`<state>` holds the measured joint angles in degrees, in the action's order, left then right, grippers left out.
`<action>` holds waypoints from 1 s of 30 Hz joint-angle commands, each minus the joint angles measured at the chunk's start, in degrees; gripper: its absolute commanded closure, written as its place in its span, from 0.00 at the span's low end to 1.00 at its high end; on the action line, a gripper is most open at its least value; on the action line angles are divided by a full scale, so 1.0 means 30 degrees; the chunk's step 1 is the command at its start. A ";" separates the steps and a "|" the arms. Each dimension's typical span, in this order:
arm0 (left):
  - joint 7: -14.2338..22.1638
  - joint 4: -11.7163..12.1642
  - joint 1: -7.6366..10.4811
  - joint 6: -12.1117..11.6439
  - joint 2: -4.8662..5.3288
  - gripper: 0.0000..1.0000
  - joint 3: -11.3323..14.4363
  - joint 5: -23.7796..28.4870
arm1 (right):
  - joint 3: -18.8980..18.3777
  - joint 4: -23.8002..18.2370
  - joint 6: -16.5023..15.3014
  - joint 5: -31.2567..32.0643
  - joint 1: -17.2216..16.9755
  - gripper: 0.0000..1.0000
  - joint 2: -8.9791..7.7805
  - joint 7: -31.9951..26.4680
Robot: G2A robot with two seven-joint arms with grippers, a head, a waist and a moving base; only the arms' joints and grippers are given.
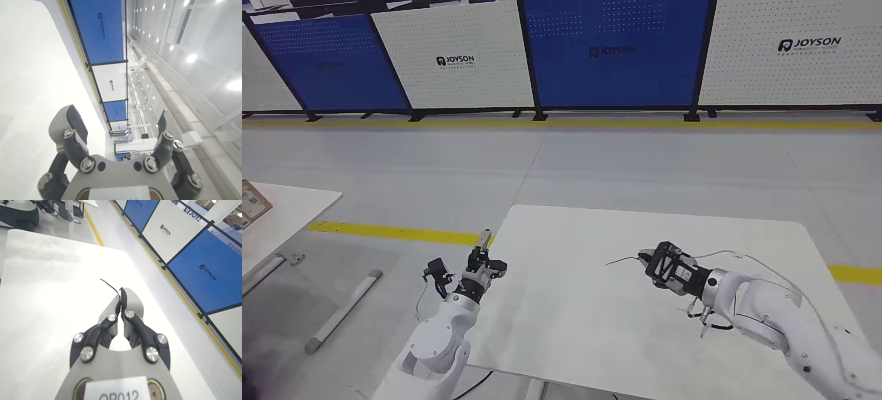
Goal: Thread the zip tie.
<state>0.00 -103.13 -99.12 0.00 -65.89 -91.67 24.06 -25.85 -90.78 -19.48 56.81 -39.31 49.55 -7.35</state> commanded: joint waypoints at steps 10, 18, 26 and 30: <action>0.0000 0.0000 0.0000 0.0000 0.0000 0.00 0.0000 0.0000 | 0.0001 0.0000 0.0000 0.0011 0.0001 1.00 0.0000 0.0009; 0.1705 -0.2731 -0.0215 0.4898 0.0106 0.00 -0.0417 0.0990 | -0.0426 0.0030 0.0077 0.2169 -0.0333 1.00 0.0038 0.1096; 0.2391 -0.4045 -0.0260 0.6494 0.0355 0.00 0.0652 0.0332 | 0.0008 0.0028 0.0000 0.6995 -0.0189 1.00 0.0258 0.3888; 0.2399 -0.2826 0.0374 0.6494 0.0657 0.00 0.2271 0.0687 | 0.0502 0.0427 0.0000 0.7664 0.0127 1.00 0.0397 0.4871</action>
<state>7.82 -112.84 -98.87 19.47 -64.17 -86.25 25.25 -24.39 -89.73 -19.49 80.10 -39.00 50.69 7.08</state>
